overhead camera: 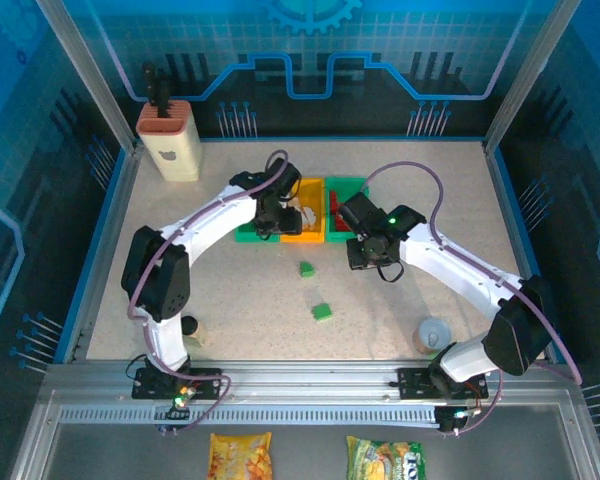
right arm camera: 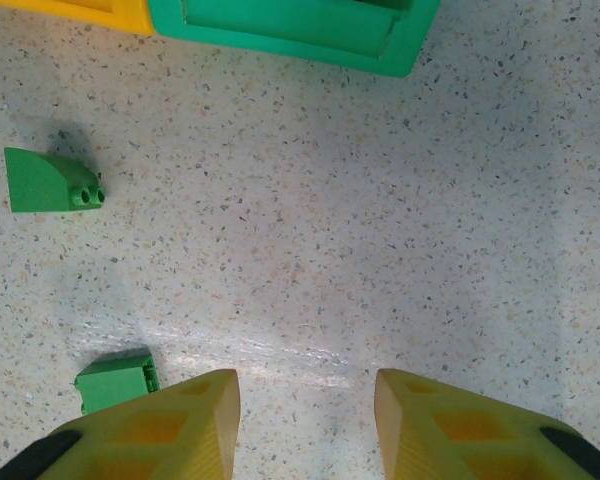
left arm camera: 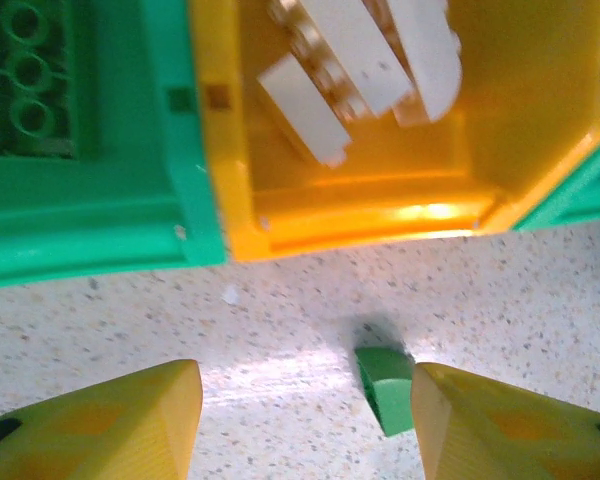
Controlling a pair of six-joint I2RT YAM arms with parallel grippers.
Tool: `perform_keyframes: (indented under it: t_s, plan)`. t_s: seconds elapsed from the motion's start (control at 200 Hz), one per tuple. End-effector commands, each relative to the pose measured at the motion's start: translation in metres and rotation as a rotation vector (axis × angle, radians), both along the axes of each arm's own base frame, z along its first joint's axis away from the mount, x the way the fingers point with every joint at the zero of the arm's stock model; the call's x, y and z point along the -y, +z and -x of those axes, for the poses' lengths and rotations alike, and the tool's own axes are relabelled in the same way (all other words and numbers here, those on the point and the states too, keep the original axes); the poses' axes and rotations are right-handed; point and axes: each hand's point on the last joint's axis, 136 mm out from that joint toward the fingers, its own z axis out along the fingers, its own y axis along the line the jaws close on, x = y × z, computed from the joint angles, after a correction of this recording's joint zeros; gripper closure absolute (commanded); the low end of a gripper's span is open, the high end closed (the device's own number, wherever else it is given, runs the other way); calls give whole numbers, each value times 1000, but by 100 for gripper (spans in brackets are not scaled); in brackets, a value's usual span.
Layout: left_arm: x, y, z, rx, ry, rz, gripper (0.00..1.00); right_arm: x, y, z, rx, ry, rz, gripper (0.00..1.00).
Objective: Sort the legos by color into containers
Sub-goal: Pick up the lego from the center of the table.
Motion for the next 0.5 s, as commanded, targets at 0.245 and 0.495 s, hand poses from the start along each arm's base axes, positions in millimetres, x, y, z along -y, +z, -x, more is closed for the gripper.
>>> perform_keyframes:
  t_s: [0.245,0.495]
  plan:
    - [31,-27,40,-64,7,-9,38,11,-4,3,-5,-18,2,58]
    - [55,-52,55,-117,-29,-22,37,13,-5,3,-10,-19,1,58]
